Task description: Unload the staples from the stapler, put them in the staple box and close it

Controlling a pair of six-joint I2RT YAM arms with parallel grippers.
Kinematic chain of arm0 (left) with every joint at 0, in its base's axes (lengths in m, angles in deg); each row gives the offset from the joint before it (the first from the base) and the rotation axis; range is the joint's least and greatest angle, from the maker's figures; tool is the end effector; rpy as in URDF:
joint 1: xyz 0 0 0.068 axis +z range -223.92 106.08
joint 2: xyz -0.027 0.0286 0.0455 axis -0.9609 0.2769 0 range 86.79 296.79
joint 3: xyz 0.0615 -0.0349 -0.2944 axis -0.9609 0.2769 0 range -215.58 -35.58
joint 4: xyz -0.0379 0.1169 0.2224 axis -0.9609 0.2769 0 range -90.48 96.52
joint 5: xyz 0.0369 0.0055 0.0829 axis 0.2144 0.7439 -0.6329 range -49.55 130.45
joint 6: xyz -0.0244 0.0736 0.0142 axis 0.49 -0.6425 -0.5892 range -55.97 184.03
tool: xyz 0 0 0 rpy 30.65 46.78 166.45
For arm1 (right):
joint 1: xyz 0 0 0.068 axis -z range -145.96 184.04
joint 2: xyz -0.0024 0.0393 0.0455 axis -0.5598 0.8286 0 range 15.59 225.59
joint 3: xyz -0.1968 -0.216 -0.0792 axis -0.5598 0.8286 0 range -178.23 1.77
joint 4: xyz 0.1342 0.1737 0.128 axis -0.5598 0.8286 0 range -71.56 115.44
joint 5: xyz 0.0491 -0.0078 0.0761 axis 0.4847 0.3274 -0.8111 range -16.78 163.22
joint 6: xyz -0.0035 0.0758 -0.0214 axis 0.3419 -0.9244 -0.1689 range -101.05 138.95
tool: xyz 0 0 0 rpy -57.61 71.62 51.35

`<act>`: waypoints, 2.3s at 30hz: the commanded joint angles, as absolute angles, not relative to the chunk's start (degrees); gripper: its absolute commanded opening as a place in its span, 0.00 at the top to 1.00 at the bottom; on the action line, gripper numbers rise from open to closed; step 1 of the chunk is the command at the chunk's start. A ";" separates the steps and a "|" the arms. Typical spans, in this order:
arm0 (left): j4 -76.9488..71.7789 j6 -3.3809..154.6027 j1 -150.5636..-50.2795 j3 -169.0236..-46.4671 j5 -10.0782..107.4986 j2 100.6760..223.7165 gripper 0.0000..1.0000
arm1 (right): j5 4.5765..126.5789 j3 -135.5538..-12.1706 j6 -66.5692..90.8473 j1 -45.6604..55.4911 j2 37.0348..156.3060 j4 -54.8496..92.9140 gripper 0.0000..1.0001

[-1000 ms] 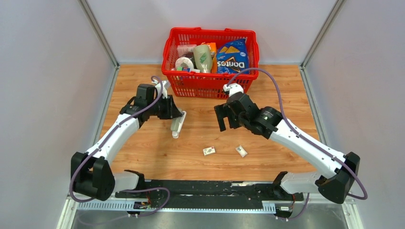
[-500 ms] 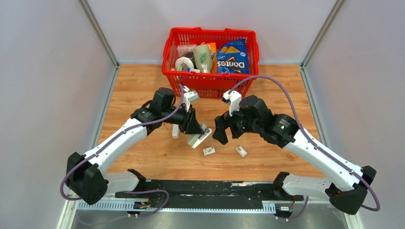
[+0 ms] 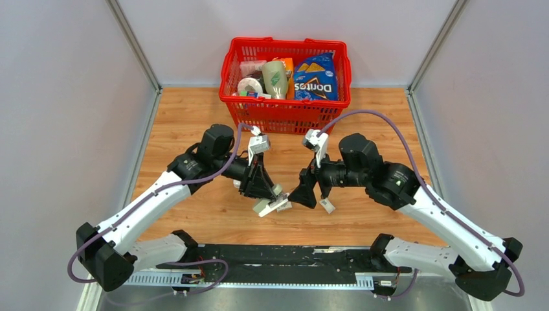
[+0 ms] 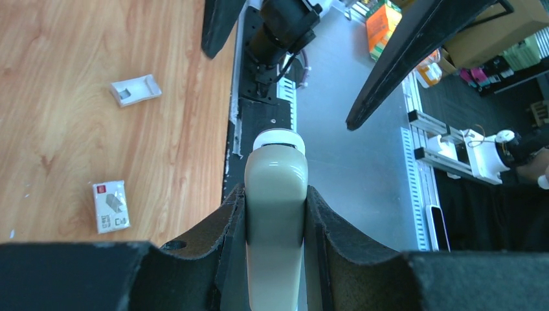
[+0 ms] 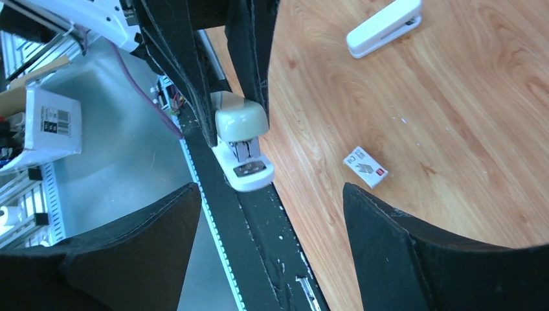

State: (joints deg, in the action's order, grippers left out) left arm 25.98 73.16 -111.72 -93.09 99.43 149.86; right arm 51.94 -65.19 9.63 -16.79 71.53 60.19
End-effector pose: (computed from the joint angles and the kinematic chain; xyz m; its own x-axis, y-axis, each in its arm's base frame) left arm 0.1387 -0.1810 0.3553 -0.5548 0.3269 -0.7651 0.8123 0.0139 -0.5831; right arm 0.1035 0.1659 0.3920 -0.4674 -0.3348 -0.8182 -0.8551 0.4062 0.3222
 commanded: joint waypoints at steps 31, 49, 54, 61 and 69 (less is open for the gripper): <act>22.55 71.24 -115.05 -92.53 107.86 144.62 1.00 | 39.82 -64.41 11.13 -22.38 77.90 48.67 0.56; 16.40 74.40 -115.14 -91.04 101.72 139.98 1.00 | 37.53 -56.33 8.06 -24.84 73.60 46.56 1.00; 11.74 77.12 -115.14 -90.33 97.14 136.28 1.00 | 37.80 -52.38 6.21 -25.11 71.49 44.72 1.00; 8.76 78.80 -115.14 -90.42 94.42 134.69 1.00 | 38.06 -48.50 3.84 -25.46 68.77 42.52 1.00; 6.37 80.64 -115.14 -89.19 96.00 137.24 1.00 | 42.45 -52.98 4.80 -25.55 68.94 44.62 0.91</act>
State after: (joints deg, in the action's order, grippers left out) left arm 13.30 79.91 -115.11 -88.66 95.74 136.53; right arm 39.15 -49.06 5.44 -25.24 69.06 43.28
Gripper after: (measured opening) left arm 0.380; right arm 0.218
